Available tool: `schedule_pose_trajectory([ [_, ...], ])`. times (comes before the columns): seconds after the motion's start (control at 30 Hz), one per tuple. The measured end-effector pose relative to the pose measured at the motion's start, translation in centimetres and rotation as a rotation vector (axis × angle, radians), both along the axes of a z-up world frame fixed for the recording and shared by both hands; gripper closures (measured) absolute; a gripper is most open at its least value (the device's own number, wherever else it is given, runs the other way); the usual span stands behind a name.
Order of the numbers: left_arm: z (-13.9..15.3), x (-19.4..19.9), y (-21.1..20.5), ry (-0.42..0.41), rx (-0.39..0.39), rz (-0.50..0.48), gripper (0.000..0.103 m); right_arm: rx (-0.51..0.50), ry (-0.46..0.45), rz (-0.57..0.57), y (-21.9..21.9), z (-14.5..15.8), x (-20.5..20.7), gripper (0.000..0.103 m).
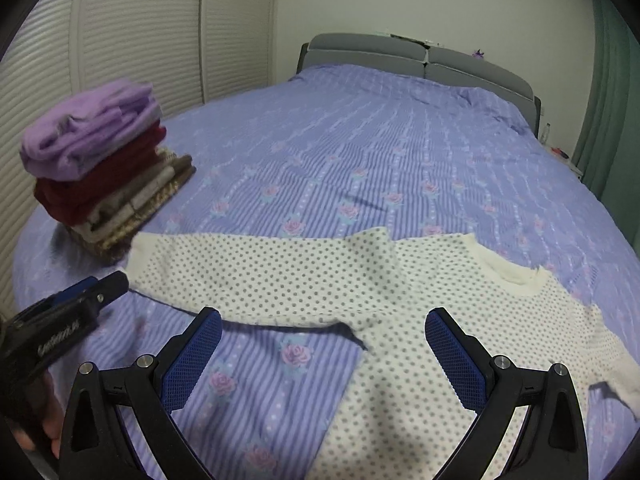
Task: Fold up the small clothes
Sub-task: 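Reach the left gripper to the sleeve cuff nearest the clothes stack and grasp it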
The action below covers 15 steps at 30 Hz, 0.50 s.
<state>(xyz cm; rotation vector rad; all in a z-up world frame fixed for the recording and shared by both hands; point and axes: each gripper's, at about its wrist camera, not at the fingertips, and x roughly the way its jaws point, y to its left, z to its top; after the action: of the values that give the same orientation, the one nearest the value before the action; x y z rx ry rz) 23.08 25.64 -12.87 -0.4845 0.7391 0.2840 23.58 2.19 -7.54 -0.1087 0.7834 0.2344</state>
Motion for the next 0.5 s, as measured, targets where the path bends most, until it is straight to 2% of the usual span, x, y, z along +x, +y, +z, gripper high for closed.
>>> schedule_pose_trajectory([
  [0.13, -2.2, 0.4, 1.5, 0.008, -0.135, 0.04, 0.061, -0.002, 0.033, -0.012, 0.4, -1.2, 1.0, 0.0],
  [0.27, -3.1, 0.9, 2.3, -0.029, -0.203, 0.058, 0.061, 0.013, 0.062, -0.022, 0.4, -2.0, 1.4, 0.0],
  [0.47, -2.9, 2.7, 2.1, -0.039, -0.171, 0.054, 0.062, 0.002, 0.073, -0.054, 0.0, -2.3, 1.8, 0.0],
  [0.5, -2.8, 2.8, 2.0, -0.038, -0.159, 0.051, 0.073, 0.002, 0.072, -0.063, -0.3, -2.2, 1.9, 0.0],
])
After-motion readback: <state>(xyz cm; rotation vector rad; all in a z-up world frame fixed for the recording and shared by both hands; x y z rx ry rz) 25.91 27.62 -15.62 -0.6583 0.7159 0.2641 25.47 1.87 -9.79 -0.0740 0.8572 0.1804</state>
